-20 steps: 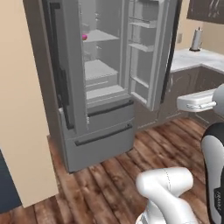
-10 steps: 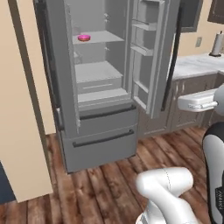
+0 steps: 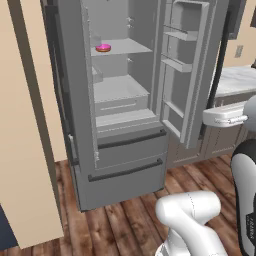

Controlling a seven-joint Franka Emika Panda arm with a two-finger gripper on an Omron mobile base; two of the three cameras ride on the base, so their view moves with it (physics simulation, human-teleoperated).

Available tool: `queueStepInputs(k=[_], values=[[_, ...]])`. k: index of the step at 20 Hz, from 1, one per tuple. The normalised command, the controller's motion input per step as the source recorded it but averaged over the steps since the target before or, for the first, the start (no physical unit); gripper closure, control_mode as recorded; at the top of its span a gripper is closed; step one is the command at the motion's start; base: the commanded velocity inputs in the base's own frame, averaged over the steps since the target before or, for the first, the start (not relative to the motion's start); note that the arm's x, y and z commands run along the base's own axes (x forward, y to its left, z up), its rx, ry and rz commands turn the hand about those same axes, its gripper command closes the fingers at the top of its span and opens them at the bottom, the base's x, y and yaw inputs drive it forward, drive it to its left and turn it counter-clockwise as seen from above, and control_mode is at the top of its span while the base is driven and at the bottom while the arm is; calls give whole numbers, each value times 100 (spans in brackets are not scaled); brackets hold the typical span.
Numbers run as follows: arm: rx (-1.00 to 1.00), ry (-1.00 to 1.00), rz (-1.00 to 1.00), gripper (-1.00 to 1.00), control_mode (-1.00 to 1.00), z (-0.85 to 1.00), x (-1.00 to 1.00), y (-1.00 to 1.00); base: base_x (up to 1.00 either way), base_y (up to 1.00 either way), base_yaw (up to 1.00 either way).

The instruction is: Take the donut and cupcake from the fridge and place them on the empty tray on the dining counter.

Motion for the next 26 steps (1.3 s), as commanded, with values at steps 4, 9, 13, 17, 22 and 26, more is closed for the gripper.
queueStepInputs(k=[4,9,13,17,22,26], values=[[0,0,0,-100,100,0,0,0,55,-11,4],[0,0,0,-100,100,0,0,0,74,-3,12],[0,0,0,-100,100,0,0,0,71,-31,13],[0,0,0,-100,100,0,0,0,57,-42,15],[0,0,0,-100,100,0,0,0,70,-14,17],[0,0,0,-100,100,0,0,0,92,0,15]])
